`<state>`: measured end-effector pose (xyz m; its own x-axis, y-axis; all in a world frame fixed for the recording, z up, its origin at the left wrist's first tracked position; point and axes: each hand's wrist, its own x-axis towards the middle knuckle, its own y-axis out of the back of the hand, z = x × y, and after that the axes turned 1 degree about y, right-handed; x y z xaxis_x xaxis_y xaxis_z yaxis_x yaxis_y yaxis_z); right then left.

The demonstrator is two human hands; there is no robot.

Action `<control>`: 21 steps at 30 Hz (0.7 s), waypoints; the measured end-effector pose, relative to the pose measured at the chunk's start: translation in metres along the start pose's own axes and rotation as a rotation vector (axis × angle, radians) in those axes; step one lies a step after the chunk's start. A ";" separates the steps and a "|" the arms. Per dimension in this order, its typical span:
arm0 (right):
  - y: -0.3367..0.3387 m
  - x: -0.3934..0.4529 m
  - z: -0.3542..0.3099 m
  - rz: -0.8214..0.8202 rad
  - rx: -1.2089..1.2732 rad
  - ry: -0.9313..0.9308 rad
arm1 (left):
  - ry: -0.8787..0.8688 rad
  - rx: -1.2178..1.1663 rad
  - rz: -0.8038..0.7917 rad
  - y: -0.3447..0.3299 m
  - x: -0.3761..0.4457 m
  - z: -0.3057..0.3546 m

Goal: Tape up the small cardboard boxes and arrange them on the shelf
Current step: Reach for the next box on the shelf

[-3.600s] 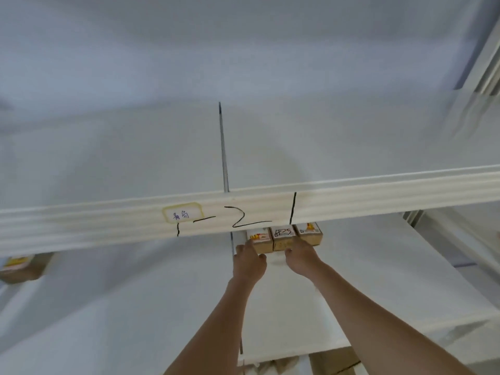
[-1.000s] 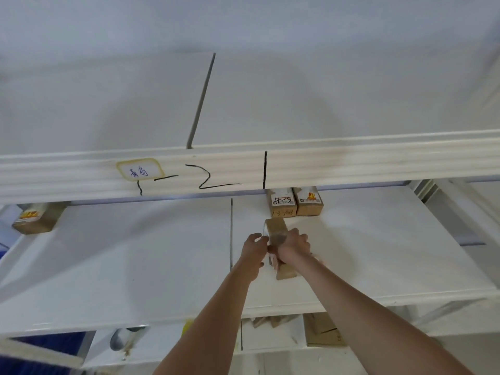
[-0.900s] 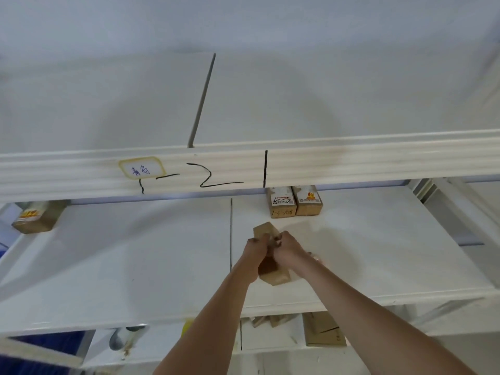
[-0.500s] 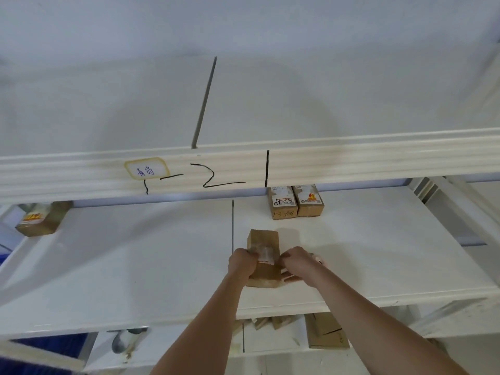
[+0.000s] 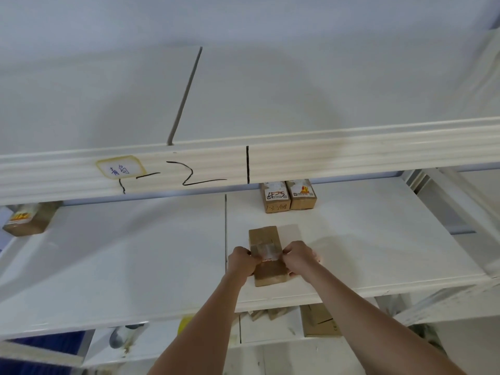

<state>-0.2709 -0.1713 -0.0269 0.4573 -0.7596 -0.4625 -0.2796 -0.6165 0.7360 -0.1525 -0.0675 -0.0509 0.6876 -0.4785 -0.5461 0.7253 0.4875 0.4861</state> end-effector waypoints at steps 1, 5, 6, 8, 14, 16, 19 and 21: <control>0.000 0.001 0.002 0.003 0.010 0.017 | 0.003 0.001 0.006 0.000 0.000 0.000; 0.006 0.004 0.018 0.170 0.080 0.077 | 0.016 -0.003 -0.003 0.000 0.002 0.006; 0.010 0.005 0.024 0.210 0.088 0.071 | 0.013 0.002 -0.002 0.000 0.003 0.007; 0.017 0.006 0.034 0.239 0.052 0.053 | 0.012 0.001 0.001 0.000 0.004 0.007; 0.028 0.017 0.047 0.117 -0.172 0.000 | 0.034 -0.074 -0.010 -0.004 0.000 0.006; 0.028 0.019 0.048 0.101 -0.214 0.002 | 0.050 -0.077 0.020 -0.002 -0.001 0.005; 0.027 0.023 0.050 0.131 -0.225 -0.007 | 0.077 -0.117 0.103 0.006 -0.001 0.002; 0.028 0.028 0.049 0.141 -0.197 -0.028 | 0.070 -0.135 0.174 0.015 -0.004 -0.002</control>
<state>-0.3081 -0.2201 -0.0431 0.4008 -0.8424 -0.3602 -0.1676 -0.4539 0.8752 -0.1446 -0.0566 -0.0424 0.7943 -0.3292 -0.5106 0.5820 0.6536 0.4839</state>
